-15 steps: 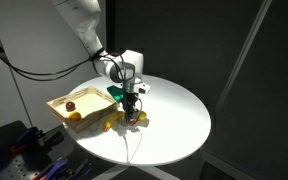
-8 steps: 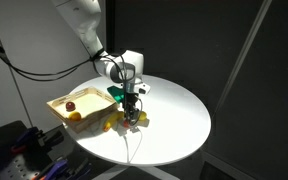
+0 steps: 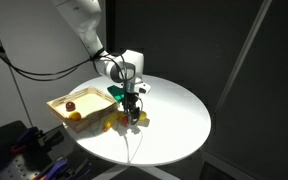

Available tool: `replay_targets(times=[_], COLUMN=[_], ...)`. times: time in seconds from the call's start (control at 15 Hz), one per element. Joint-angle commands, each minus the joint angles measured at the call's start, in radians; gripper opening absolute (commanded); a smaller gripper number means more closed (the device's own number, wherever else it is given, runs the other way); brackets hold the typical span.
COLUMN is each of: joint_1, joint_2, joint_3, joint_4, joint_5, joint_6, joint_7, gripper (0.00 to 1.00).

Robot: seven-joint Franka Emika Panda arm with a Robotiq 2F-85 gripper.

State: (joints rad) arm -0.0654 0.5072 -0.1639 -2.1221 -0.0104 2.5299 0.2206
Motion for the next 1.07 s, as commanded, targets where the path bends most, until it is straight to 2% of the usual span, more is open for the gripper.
replay_targets(times=[0.0, 0.53, 1.0], joint_1=[-0.005, -0.004, -0.011], joint_2=[-0.040, -0.146, -0.271], joint_3=[0.000, 0.011, 0.046], joint_4=[-0.010, -0.037, -0.094], joint_5=[-0.002, -0.004, -0.005], joint_6=[-0.023, -0.113, -0.214], joint_7=[-0.017, -0.034, -0.161], gripper=[1.00, 1.00, 1.00])
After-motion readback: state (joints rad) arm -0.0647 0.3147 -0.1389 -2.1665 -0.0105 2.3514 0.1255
